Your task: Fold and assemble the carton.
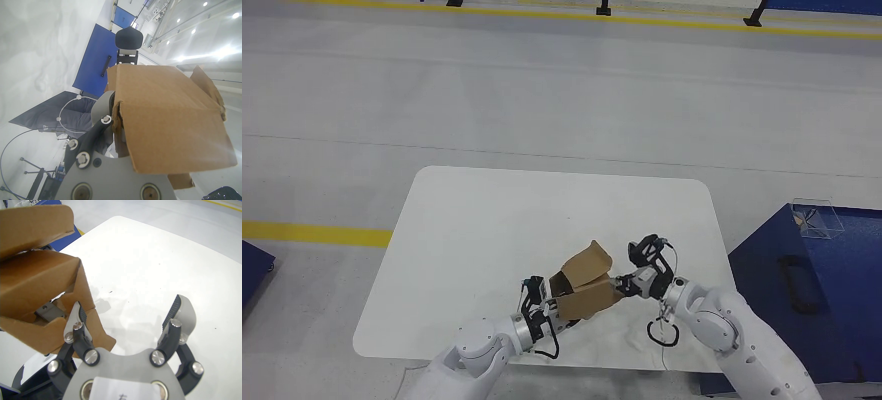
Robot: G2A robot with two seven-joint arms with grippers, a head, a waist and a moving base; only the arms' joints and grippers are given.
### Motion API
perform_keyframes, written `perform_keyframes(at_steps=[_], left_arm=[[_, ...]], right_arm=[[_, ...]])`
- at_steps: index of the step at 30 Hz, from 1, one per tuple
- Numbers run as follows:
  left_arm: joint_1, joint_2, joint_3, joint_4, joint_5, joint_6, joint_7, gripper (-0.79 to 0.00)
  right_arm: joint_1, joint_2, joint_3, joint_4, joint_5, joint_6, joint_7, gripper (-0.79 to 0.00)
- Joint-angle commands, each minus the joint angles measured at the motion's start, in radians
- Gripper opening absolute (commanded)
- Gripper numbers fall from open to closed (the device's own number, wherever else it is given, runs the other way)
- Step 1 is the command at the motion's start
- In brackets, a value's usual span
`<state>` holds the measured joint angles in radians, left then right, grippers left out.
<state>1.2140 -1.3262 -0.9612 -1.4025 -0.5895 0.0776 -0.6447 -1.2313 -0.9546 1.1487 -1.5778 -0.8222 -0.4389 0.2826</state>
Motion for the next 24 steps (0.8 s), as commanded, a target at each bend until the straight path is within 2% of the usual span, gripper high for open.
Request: perform_keyframes(at_steps=[1, 7, 11, 14, 18, 24], left_arm=[[0.002, 0.000, -0.002, 0.001, -0.002, -0.002, -0.004, -0.785], [0.007, 0.003, -0.015, -0.001, -0.004, -0.007, -0.010, -0.785], [0.014, 0.004, -0.025, -0.010, -0.016, -0.011, -0.019, -0.785], [0.018, 0.005, -0.028, -0.015, -0.016, -0.012, -0.022, -0.785], [0.018, 0.005, -0.026, -0.016, -0.017, -0.009, -0.025, -0.785], [0.015, 0.004, -0.022, -0.013, -0.012, -0.005, -0.019, -0.785]], right_arm=[[-0.002, 0.001, 0.019, 0.010, 0.010, 0.001, -0.003, 0.000], [-0.013, 0.011, 0.094, 0.060, 0.040, -0.006, 0.021, 0.000], [-0.005, 0.014, 0.111, 0.113, 0.066, -0.015, 0.097, 0.000], [0.016, 0.010, 0.083, 0.155, 0.093, -0.050, 0.179, 0.000], [0.037, -0.001, 0.025, 0.178, 0.089, -0.081, 0.220, 0.000], [0.074, -0.017, -0.023, 0.227, 0.244, -0.227, 0.243, 0.000]])
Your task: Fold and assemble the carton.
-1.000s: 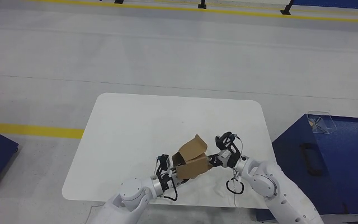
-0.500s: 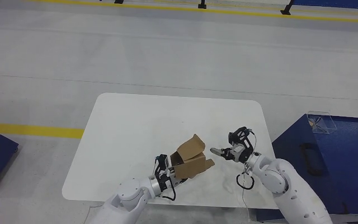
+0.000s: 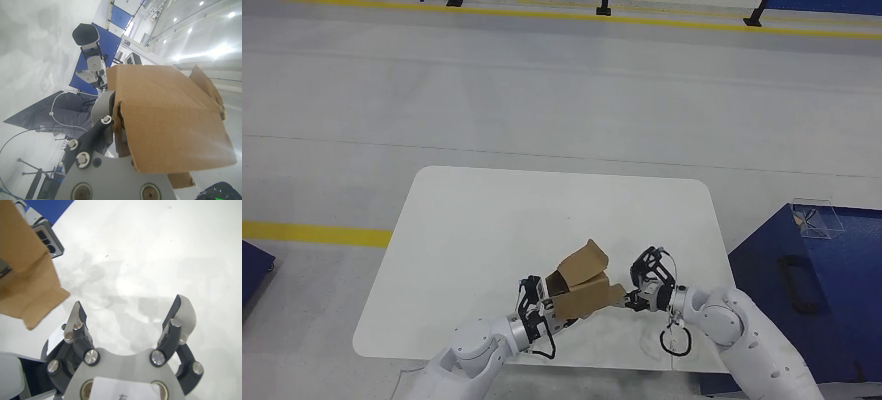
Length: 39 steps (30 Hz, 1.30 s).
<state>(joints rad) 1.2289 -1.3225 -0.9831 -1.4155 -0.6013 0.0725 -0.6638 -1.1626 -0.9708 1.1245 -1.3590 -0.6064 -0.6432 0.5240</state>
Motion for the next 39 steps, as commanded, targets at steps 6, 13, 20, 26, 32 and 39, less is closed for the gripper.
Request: perform_keyframes(at_steps=[6, 13, 20, 26, 32, 39], left_arm=[[0.000, 0.000, 0.000, 0.000, 0.000, 0.000, 0.000, -0.785], [0.000, 0.000, 0.000, 0.000, 0.000, 0.000, 0.000, -0.785], [0.008, 0.000, 0.003, -0.012, 0.005, 0.000, 0.014, -0.785], [0.010, 0.000, 0.004, -0.017, 0.007, 0.011, 0.014, -0.785], [0.001, -0.003, 0.015, -0.005, 0.011, 0.016, 0.015, -0.785], [-0.004, -0.006, 0.020, -0.001, 0.008, 0.020, 0.015, -0.785]], right_arm=[[0.024, 0.005, 0.038, 0.055, 0.181, -0.122, 0.024, 0.000], [0.017, 0.006, 0.049, 0.036, 0.205, -0.143, 0.005, 0.000], [0.008, 0.007, 0.056, 0.011, 0.199, -0.140, -0.013, 0.000], [0.005, 0.009, 0.069, -0.002, 0.205, -0.146, -0.025, 0.000], [0.012, 0.006, 0.057, -0.017, 0.206, -0.135, -0.015, 0.000], [0.025, 0.006, 0.060, -0.019, 0.219, -0.134, -0.009, 0.000]])
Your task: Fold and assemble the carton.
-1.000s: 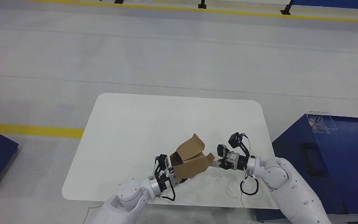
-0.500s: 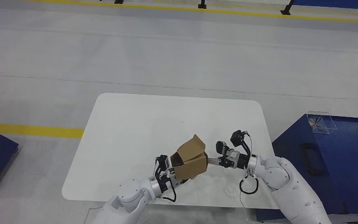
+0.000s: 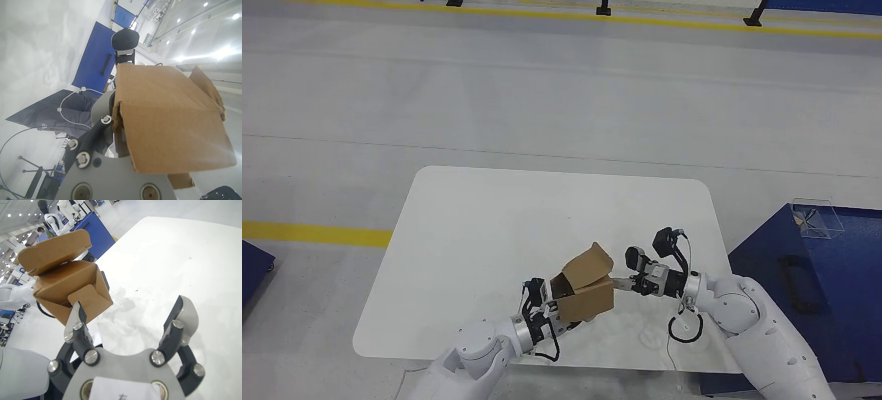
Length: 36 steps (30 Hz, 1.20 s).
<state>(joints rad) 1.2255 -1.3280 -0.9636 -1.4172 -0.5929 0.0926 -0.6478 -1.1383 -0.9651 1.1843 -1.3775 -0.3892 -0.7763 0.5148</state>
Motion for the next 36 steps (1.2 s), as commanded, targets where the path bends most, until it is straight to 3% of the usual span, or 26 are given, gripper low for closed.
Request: perform_keyframes(at_steps=[1, 24, 36], left_arm=[[-0.001, -0.001, 0.001, 0.001, -0.001, 0.000, 0.000, -0.785], [-0.012, -0.009, 0.015, 0.009, -0.008, -0.001, 0.012, -0.785], [-0.015, -0.010, 0.010, 0.015, -0.008, -0.002, 0.011, -0.785]], right_arm=[[0.002, 0.000, 0.001, -0.002, 0.003, 0.000, 0.001, 0.000], [0.028, -0.008, -0.029, 0.014, -0.011, 0.024, 0.025, 0.000], [0.015, 0.005, 0.019, 0.054, 0.005, 0.014, 0.050, 0.000]])
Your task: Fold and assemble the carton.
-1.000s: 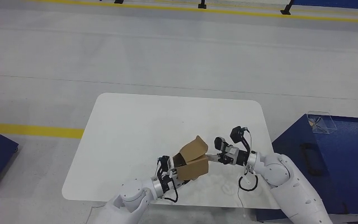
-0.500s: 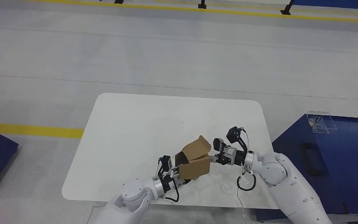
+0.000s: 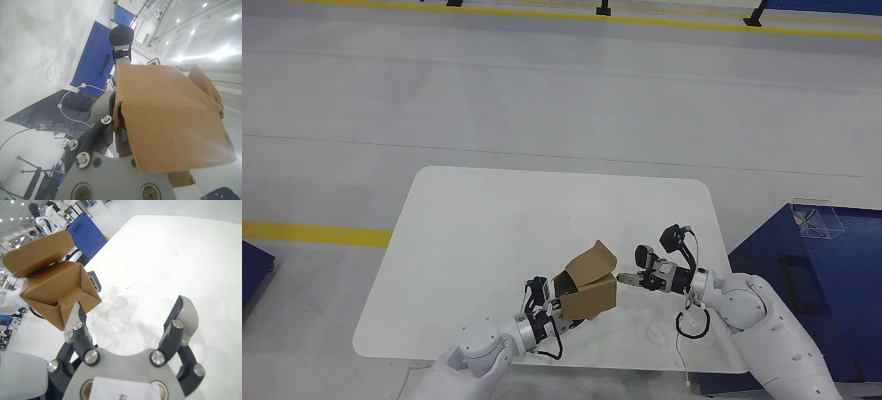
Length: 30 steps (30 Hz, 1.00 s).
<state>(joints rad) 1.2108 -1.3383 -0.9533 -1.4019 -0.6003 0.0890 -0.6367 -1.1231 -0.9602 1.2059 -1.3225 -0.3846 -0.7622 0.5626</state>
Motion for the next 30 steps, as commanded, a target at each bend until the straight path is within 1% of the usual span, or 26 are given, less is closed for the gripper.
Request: perform_keyframes(at_steps=[1, 10, 21, 30], left_arm=[[0.000, 0.000, -0.001, 0.000, -0.001, 0.003, 0.000, -0.785], [-0.011, -0.006, 0.013, 0.002, 0.000, 0.009, 0.007, -0.785], [-0.019, -0.009, 0.014, 0.012, -0.006, 0.010, 0.005, -0.785], [-0.029, -0.013, 0.021, 0.015, -0.002, 0.019, 0.010, -0.785]], right_arm=[[0.000, -0.001, -0.009, -0.003, 0.002, 0.000, 0.006, 0.000], [0.028, -0.019, -0.072, -0.010, 0.001, 0.014, -0.001, 0.000], [0.028, -0.013, -0.038, 0.021, 0.023, -0.014, -0.017, 0.000], [0.046, -0.023, -0.077, 0.013, 0.017, 0.003, -0.007, 0.000]])
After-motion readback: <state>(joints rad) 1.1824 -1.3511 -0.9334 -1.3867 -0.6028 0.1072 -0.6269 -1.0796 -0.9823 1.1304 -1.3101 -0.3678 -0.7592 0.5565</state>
